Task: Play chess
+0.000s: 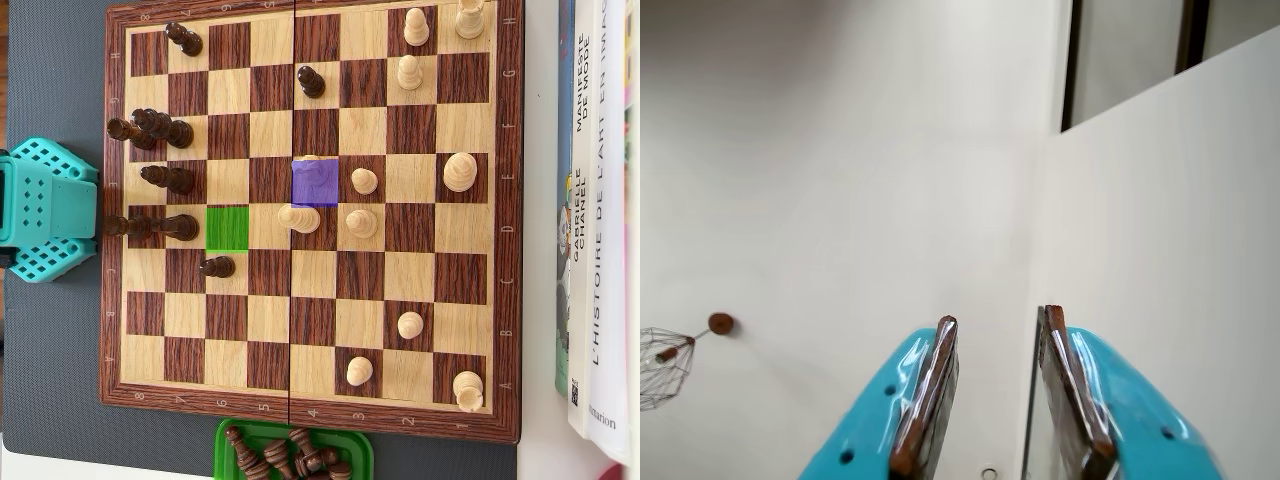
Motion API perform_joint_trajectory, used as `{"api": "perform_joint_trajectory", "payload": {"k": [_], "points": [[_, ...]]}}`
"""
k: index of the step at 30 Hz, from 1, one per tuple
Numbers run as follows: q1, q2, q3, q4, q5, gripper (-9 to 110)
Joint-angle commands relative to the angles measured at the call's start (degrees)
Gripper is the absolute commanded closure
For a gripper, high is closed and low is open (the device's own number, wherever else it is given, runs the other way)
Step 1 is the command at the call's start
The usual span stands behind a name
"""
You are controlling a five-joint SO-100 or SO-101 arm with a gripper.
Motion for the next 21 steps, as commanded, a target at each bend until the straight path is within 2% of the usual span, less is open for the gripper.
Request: {"api": "perform_joint_trajectory", "payload": {"k": [1, 21], "points": [[0.09, -0.62, 1.23, -0.18, 0.26, 88], [-0.44, -0.62, 1.23, -0.18, 0.09, 88]]}}
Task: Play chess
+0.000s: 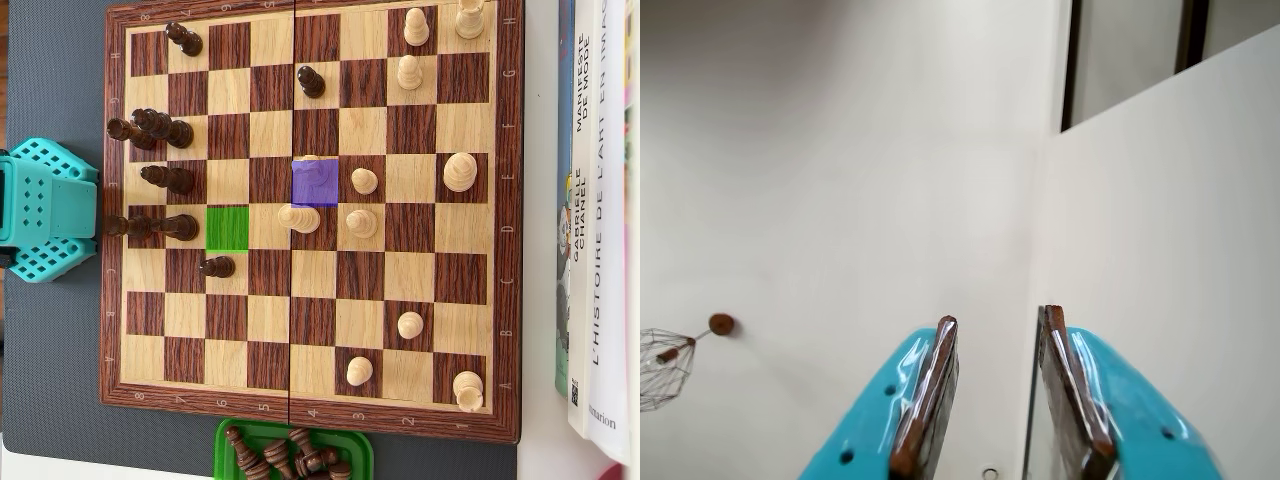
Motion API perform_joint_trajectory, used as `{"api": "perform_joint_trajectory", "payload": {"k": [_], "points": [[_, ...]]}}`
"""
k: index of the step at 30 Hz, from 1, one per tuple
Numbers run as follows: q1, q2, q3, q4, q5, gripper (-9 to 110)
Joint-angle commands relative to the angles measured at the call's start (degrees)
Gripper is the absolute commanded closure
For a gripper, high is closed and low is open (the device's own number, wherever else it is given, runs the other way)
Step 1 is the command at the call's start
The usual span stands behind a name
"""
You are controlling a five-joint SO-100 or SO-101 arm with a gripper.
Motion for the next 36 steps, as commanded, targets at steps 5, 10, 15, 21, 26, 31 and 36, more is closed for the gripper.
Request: {"api": "perform_joint_trajectory", "payload": {"k": [5, 10, 15, 21, 26, 31, 36], "points": [[0.26, -0.62, 1.23, -0.09, -0.09, 88], [0.18, -0.62, 1.23, 0.35, -0.18, 88], [0.09, -0.62, 1.23, 0.44, -0.18, 88], [0.44, -0.62, 1.14, 3.25, -0.26, 88], [0.44, -0.62, -0.09, 12.04, -0.26, 88], [0.44, -0.62, -5.71, 25.84, -0.26, 88], [0.44, -0.62, -10.37, 40.87, -0.26, 88]]}}
